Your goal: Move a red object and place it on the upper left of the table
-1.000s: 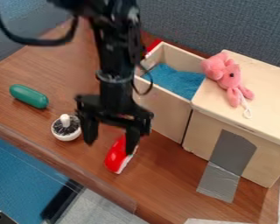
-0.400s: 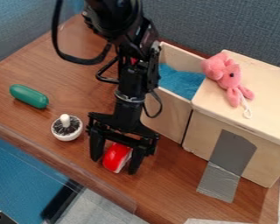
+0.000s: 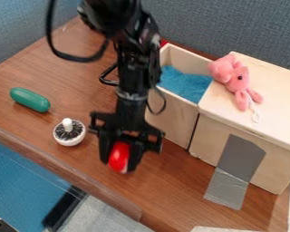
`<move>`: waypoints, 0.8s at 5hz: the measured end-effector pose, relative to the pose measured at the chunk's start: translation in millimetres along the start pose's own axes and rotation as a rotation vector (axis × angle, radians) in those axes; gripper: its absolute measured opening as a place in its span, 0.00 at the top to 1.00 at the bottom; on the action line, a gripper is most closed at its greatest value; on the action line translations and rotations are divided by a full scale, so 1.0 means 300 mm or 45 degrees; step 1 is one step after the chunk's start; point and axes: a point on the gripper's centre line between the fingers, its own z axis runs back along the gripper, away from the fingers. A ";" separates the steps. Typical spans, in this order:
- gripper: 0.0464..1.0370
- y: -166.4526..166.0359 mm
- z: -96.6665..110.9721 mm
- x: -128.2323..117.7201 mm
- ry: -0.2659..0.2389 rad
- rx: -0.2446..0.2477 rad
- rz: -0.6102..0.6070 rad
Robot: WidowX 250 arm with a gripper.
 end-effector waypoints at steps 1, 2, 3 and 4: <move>0.48 0.064 0.125 0.010 -0.180 -0.023 0.031; 0.48 0.165 0.182 0.045 -0.236 -0.042 0.138; 0.48 0.278 0.270 0.150 -0.333 -0.059 0.247; 0.48 0.375 0.296 0.265 -0.355 -0.066 0.351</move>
